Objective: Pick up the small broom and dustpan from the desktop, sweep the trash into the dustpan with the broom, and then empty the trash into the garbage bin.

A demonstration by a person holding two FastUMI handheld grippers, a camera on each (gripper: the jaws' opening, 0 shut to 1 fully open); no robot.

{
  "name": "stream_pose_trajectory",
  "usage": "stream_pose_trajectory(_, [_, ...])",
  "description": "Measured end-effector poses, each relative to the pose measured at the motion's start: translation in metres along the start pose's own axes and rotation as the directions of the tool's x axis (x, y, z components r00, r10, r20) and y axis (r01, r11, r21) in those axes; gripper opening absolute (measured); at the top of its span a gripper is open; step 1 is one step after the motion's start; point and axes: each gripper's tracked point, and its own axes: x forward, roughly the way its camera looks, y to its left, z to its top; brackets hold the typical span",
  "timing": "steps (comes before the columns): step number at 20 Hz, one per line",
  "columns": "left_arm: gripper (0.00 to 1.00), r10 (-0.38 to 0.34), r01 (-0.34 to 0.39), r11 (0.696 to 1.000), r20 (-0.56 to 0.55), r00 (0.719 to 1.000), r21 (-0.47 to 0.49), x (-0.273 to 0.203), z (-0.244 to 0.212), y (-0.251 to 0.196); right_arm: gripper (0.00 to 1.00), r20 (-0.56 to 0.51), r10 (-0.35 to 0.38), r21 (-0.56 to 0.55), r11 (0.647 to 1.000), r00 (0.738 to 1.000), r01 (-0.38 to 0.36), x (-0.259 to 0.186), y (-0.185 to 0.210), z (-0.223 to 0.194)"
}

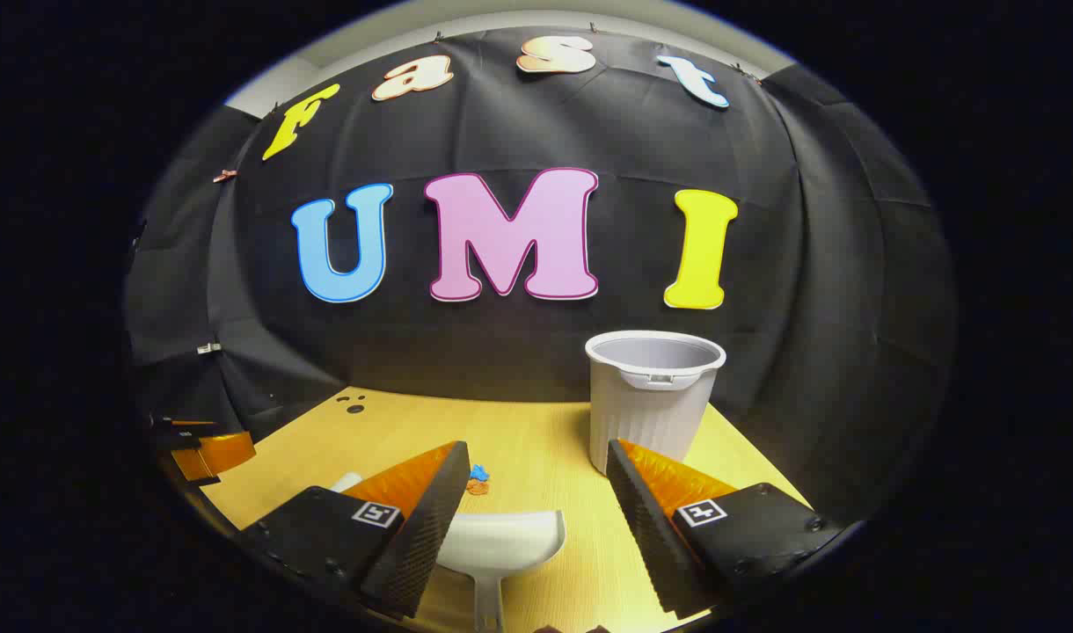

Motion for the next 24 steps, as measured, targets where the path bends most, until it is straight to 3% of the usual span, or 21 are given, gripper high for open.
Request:
stream_pose_trajectory(6, [0.96,-0.033,0.034,0.996,-0.006,0.999,0.082,-0.004,-0.012,0.006,0.97,-0.041,0.007,0.002,1.0,0.999,-0.006,-0.01,0.012,-0.013])
stream_pose_trajectory(14, [0.96,-0.059,0.064,0.995,-0.068,0.996,0.074,-0.006,-0.033,0.012,0.98,-0.092,0.021,-0.031,0.999,0.995,-0.024,-0.018,0.026,-0.03])
stream_pose_trajectory(20, [0.96,-0.053,0.06,0.998,-0.201,0.978,0.029,0.01,-0.067,0.028,0.98,-0.15,0.012,-0.027,1.0,0.989,-0.016,-0.014,0.025,-0.045])
stream_pose_trajectory(24, [0.96,-0.044,0.061,0.997,-0.32,0.946,0.043,0.026,-0.096,0.043,0.98,-0.17,0.013,-0.026,1.0,0.985,-0.017,-0.008,0.024,-0.05])
